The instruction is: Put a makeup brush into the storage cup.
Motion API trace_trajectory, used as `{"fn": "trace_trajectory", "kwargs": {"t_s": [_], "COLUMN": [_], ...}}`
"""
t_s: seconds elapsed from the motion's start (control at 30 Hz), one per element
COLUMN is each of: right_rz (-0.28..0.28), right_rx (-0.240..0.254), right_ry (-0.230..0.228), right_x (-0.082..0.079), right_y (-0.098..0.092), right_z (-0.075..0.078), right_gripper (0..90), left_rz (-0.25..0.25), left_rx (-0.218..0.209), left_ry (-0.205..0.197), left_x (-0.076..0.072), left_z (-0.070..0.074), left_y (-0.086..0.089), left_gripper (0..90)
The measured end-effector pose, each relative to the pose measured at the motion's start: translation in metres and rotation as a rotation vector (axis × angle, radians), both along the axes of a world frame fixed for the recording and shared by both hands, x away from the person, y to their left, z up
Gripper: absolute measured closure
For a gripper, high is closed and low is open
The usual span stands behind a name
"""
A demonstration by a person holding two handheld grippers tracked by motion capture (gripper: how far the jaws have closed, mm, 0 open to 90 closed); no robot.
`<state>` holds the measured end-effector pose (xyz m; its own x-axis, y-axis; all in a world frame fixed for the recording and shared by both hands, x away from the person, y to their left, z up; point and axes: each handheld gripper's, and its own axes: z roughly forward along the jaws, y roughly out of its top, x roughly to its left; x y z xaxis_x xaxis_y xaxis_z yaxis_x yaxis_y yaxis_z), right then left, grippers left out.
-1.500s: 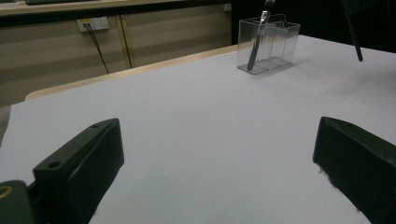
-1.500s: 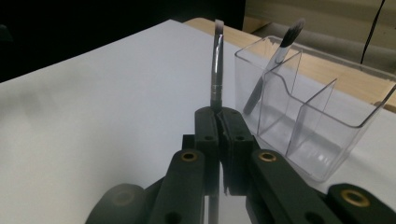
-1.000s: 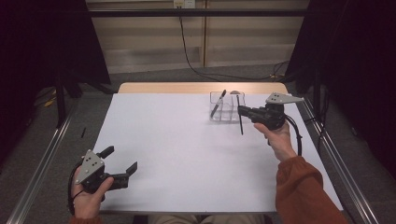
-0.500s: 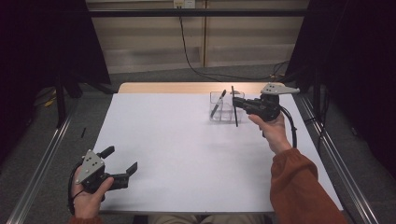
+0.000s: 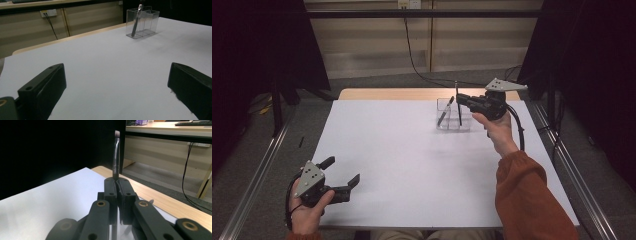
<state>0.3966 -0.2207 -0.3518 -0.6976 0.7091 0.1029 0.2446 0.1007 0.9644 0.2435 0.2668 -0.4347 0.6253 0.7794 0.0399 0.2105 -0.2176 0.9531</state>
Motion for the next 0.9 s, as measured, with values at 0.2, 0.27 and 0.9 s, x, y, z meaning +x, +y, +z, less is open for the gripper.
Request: {"fn": "trace_trajectory", "kwargs": {"t_s": [0.2,0.27,0.9], "right_rz": [-0.004,-0.005,-0.038], "right_rx": [0.011,0.012,0.004], "right_ry": [-0.016,-0.023,-0.042], "right_x": [0.009,0.011,0.037], "right_y": [0.005,0.008,0.022], "right_z": [0.005,0.006,0.014], "right_gripper": [85.9,85.9,85.9], "left_rz": [0.003,0.001,0.0], "left_rx": [-0.004,-0.001,-0.006], "left_ry": [0.002,0.0,-0.001], "left_x": [0.0,0.0,0.001], "left_z": [0.0,0.0,0.0], "left_y": [0.0,0.0,0.0], "left_gripper": [1.9,1.9,1.9]}}
